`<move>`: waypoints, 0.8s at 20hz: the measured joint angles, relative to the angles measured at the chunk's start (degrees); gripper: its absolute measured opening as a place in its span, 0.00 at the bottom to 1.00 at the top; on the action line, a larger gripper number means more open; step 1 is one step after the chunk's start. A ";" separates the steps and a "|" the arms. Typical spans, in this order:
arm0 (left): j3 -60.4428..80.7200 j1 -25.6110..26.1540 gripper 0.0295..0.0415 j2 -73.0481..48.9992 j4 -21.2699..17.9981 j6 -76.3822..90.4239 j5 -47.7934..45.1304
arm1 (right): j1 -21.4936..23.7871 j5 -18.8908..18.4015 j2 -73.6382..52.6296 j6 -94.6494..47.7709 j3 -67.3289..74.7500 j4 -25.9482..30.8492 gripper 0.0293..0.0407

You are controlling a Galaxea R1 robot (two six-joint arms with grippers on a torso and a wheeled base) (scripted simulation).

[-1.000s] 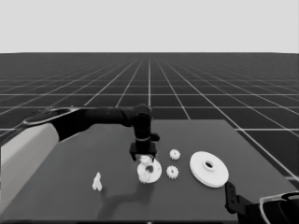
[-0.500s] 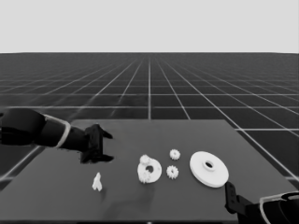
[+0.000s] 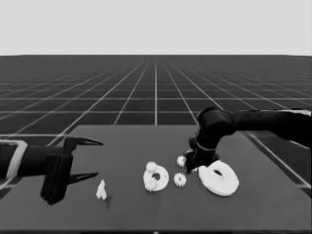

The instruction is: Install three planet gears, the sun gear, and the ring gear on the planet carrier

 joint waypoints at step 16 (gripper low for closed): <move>0.05 -0.01 0.75 -0.07 0.02 0.16 -0.05 | -24.28 8.57 12.18 -0.68 -31.25 -19.17 0.81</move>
